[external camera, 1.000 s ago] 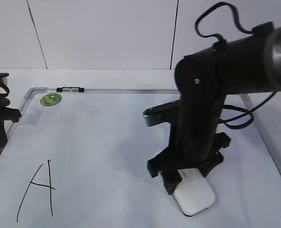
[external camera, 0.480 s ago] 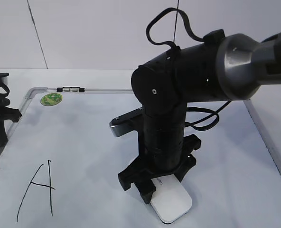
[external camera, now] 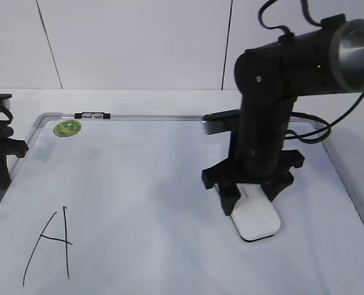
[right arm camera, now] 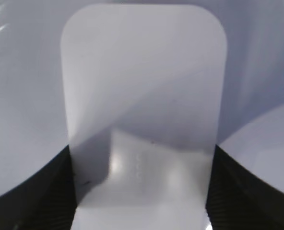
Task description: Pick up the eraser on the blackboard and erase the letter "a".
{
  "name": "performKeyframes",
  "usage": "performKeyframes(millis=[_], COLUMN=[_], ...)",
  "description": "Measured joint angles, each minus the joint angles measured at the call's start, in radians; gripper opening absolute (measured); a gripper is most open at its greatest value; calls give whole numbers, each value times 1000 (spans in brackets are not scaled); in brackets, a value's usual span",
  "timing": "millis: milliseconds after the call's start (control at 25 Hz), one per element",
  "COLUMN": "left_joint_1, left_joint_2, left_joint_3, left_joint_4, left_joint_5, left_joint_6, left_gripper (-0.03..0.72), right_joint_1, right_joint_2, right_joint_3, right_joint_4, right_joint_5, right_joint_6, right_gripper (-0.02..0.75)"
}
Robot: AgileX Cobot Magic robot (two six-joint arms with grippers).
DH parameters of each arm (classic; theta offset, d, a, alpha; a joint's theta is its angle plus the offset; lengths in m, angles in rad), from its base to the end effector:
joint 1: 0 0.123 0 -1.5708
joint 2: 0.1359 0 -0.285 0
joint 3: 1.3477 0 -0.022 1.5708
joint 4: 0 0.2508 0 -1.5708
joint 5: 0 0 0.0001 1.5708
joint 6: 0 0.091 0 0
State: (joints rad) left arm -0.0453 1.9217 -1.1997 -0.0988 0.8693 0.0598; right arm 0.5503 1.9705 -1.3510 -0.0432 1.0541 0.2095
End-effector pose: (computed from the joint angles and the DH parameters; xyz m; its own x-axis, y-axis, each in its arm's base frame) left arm 0.3538 -0.0229 0.1533 -0.9968 0.0411 -0.0687 0.0463 0.9961 -0.0755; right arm 0.3182 0.1912 0.1688 -0.9351 -0.3544 0.0079 -0.3544 0.9342 -0.0397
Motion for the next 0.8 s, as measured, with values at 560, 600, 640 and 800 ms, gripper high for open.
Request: performKeyframes(millis=[560,600,640,800], left_joint_1=[0,0,0,0], left_joint_2=[0,0,0,0], left_joint_3=[0,0,0,0], left_joint_4=[-2,-2,-2,2], left_joint_5=[3,4,6,10], left_joint_6=[0,0,0,0], left_gripper=[17,17,17,17], right_joint_1=[-177,-170,-159,-93], right_joint_2=[0,0,0,0], right_joint_3=[0,0,0,-2], right_joint_4=[-11,-11,-11,-33], right_joint_5=[1,1,1,1], right_joint_6=[-2,-4,-9,-28], right_gripper=[535,535,535,535])
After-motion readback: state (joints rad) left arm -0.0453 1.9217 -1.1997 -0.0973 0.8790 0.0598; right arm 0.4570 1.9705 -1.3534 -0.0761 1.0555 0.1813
